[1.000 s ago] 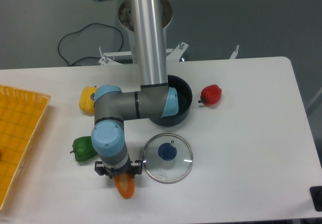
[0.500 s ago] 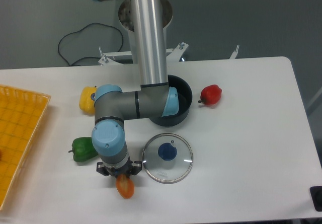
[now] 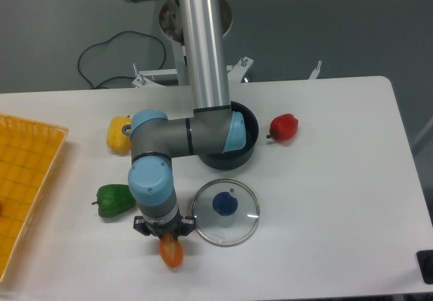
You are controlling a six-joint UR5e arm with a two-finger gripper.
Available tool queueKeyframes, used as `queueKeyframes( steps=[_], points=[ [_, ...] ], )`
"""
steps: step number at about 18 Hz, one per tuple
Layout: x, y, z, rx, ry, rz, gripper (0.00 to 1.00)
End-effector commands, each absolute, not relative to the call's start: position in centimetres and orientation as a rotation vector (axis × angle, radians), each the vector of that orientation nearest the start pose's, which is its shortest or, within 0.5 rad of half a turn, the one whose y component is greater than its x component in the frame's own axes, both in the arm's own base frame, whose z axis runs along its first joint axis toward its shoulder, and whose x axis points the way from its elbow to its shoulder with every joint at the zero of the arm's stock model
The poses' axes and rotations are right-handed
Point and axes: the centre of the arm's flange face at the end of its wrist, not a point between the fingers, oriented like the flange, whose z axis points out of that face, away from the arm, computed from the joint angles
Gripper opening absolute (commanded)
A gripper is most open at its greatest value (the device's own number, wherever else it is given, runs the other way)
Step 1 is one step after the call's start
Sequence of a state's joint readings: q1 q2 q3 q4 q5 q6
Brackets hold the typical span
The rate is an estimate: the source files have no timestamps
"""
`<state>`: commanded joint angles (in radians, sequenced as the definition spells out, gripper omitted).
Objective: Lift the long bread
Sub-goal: 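Lift the bread loaf upright off the table, then raise the held bread loaf higher and hold it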
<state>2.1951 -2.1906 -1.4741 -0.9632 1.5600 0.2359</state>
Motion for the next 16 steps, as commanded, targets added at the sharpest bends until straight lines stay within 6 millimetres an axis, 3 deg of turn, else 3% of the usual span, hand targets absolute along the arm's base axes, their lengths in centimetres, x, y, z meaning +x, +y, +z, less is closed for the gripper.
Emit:
queueKeyframes(
  steps=[3,9,16],
  points=[
    [-29.2,63.4,23.9,-3.061,-0.423,0.028,0.4],
    [-29.4,62.6,25.6,-3.085,-0.427,0.049,0.4],
    [-30.7,63.0,29.1,-3.011,-0.449,0.084,0.4]
  ],
)
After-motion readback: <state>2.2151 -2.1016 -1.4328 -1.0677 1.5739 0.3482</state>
